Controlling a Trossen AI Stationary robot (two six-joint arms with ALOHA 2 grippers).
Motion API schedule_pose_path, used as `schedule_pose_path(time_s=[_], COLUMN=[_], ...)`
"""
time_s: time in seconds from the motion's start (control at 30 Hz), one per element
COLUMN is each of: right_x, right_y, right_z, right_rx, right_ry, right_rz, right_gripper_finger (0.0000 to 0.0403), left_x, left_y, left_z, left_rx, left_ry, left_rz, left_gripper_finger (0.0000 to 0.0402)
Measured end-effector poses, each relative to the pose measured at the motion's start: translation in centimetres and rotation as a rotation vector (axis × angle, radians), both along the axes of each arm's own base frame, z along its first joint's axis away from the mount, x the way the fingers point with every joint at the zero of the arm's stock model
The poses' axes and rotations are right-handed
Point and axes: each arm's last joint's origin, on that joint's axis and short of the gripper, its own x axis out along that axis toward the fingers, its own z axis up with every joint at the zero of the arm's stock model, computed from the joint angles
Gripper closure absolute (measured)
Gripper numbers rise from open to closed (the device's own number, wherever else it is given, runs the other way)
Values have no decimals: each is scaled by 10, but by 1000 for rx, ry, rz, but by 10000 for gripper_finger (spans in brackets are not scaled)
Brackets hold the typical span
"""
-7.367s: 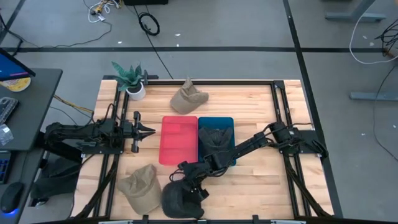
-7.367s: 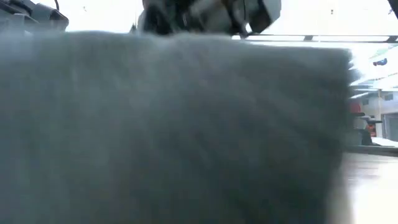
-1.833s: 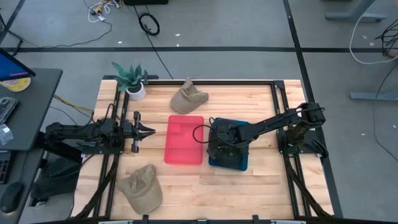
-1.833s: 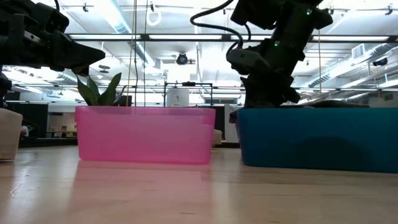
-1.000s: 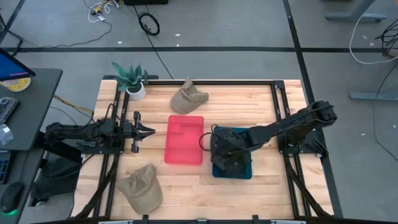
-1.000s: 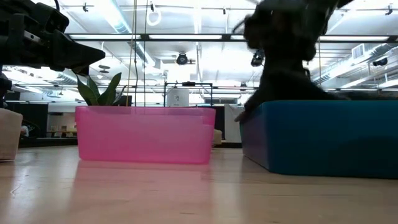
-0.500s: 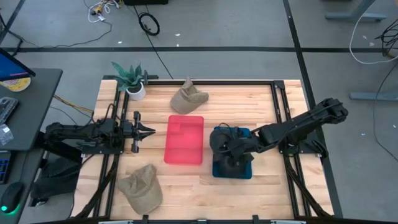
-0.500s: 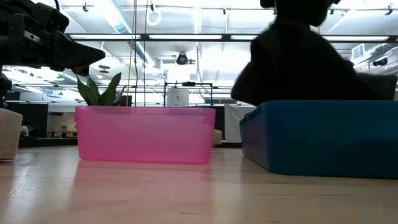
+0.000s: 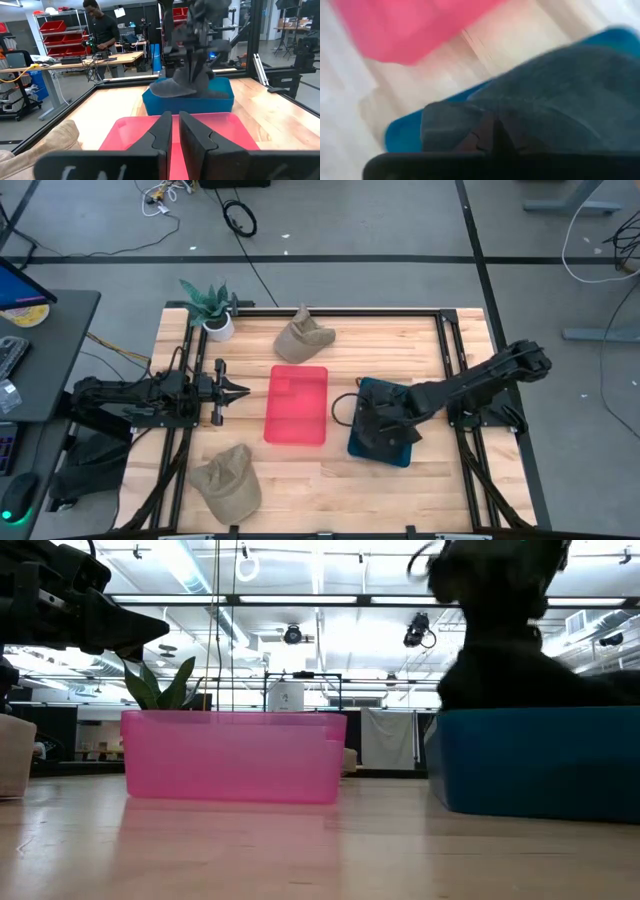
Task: Pick & Place hat
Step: Put the gray cap into the blue bin
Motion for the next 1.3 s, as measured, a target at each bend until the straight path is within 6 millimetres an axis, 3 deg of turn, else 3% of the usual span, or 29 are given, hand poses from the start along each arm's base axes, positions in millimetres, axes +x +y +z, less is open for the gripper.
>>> schedule_pose_path(time_s=[0.3, 0.43, 0.73, 0.97, 1.3], right_x=[28, 37, 40, 53, 44], right_y=[-18, -20, -18, -12, -15], right_z=[-59, -69, -51, -38, -36], right_rx=[96, 116, 149, 202, 212], right_ry=[222, 204, 73, -93, -10], right_rz=[-65, -24, 54, 257, 302], right_gripper_finger=[399, 400, 368, 330, 257], left_x=[0, 0, 0, 0, 0], left_y=[0, 0, 0, 0, 0], left_z=[0, 0, 0, 0, 0], left_rx=[0, 0, 0, 0, 0], left_ry=[0, 0, 0, 0, 0], left_rz=[0, 0, 0, 0, 0], left_gripper_finger=[362, 362, 362, 362, 362])
